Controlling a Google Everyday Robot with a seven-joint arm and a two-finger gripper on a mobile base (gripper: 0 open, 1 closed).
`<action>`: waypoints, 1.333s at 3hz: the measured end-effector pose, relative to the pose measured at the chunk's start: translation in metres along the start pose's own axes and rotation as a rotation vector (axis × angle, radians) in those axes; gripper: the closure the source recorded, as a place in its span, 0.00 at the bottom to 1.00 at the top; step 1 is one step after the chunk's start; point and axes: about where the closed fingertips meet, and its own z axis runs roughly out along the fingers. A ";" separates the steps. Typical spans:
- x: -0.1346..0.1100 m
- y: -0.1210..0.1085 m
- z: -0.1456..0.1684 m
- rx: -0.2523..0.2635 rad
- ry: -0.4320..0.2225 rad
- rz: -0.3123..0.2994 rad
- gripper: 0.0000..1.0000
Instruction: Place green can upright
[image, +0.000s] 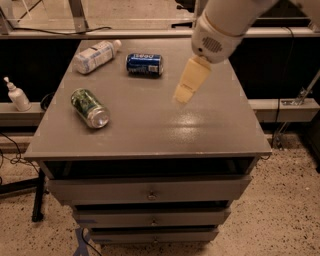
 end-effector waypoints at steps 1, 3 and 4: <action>-0.056 -0.006 0.012 -0.021 -0.038 0.095 0.00; -0.067 -0.005 0.011 -0.023 -0.051 0.134 0.00; -0.083 -0.007 0.006 -0.017 -0.077 0.188 0.00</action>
Offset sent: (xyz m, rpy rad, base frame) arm 0.0258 0.0433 0.0085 0.0602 0.0232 -0.0637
